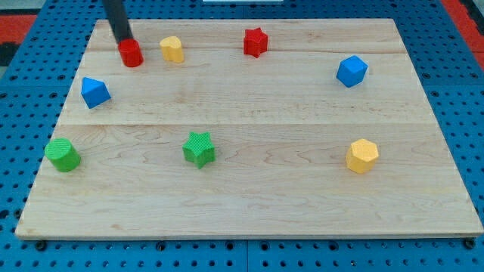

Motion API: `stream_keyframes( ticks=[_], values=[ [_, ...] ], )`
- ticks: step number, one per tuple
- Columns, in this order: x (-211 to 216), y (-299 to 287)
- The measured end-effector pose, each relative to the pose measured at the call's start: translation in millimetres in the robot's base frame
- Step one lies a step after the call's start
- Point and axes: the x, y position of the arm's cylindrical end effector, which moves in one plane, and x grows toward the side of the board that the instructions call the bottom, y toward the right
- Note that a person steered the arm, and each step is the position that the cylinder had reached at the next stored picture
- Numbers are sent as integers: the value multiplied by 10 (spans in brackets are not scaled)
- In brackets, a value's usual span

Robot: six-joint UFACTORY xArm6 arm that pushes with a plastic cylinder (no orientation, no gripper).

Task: Move the yellow heart closer to the red star

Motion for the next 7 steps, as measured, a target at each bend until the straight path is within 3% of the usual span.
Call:
stream_keyframes(
  ticks=[1, 2, 5, 6, 7],
  values=[
    [-216, 144],
    [193, 517],
    [174, 730],
    [632, 1047],
    [773, 1186]
  ],
)
